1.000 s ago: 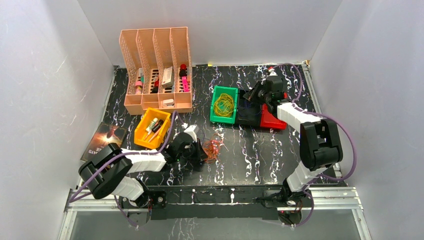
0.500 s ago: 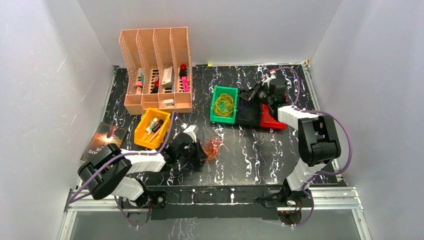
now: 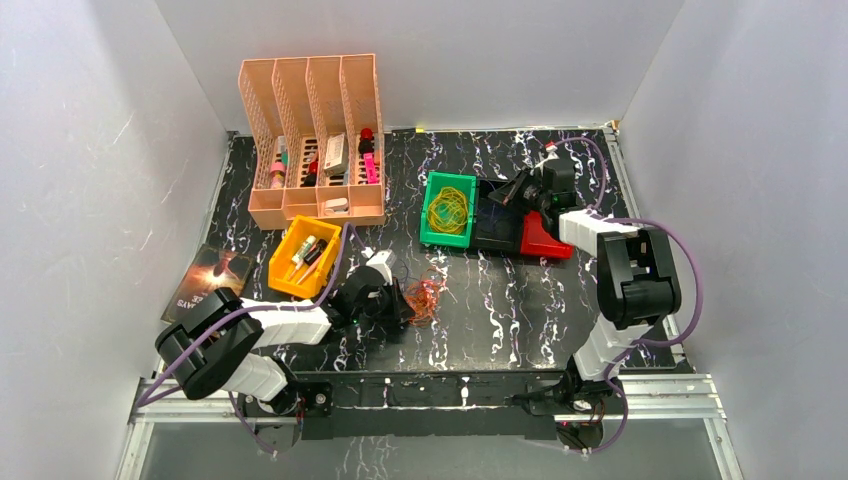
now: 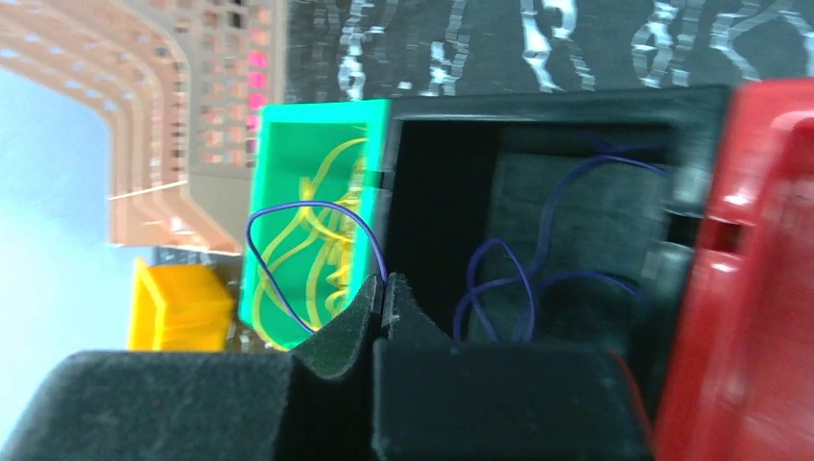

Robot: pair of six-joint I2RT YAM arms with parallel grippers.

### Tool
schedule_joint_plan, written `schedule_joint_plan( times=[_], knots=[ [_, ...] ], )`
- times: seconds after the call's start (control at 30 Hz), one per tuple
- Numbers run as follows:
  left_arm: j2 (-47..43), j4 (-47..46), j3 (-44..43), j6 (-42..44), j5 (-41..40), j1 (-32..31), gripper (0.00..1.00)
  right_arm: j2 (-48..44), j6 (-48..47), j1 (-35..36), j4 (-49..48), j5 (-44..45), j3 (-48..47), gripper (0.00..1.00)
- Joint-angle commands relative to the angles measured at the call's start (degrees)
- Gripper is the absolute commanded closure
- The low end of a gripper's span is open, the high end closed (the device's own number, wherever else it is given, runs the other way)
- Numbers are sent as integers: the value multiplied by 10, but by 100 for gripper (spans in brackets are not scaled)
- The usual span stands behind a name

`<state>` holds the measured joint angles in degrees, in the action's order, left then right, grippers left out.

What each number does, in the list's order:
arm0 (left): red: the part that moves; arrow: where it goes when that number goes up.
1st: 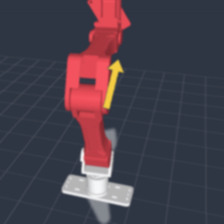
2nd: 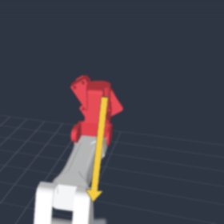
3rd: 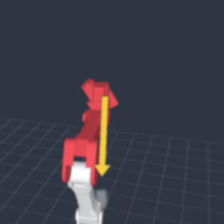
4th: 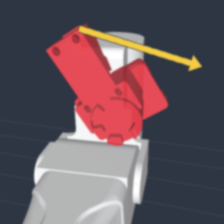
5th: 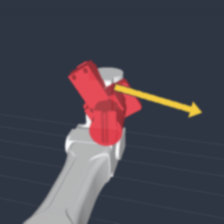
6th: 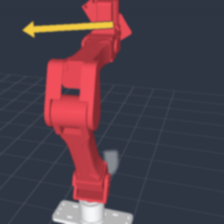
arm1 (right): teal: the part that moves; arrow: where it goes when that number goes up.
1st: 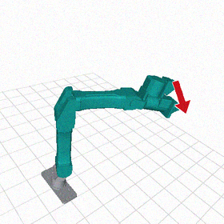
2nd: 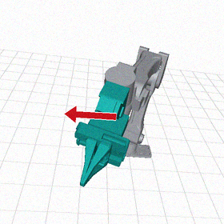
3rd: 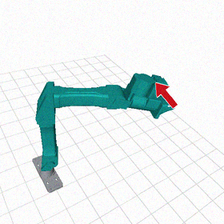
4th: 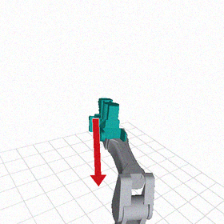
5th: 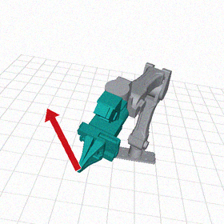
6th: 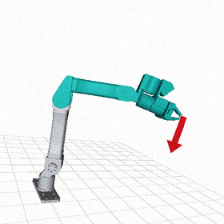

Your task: Untangle the cables

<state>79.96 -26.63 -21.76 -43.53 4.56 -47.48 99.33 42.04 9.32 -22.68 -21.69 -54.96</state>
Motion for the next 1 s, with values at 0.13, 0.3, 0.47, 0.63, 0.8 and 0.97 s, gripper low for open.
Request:
schedule_joint_plan(
  times=[0.13,0.3,0.47,0.63,0.8,0.97],
  knots=[
    [-10,13,17,0,-9,-1,100,-51,-120,-7,130,159,-54,100],
    [2,11,9,1,-6,0,100,-51,-152,-6,176,195,-73,100],
    [19,5,3,1,2,-1,100,-45,-178,-5,206,210,-93,100],
    [27,0,0,-1,5,0,100,-45,-205,-1,233,251,-108,100],
    [39,3,-9,-2,7,0,100,-37,-236,14,263,310,-139,100],
    [42,2,-12,-2,9,0,100,-20,-266,43,283,357,-161,100]
  ],
)
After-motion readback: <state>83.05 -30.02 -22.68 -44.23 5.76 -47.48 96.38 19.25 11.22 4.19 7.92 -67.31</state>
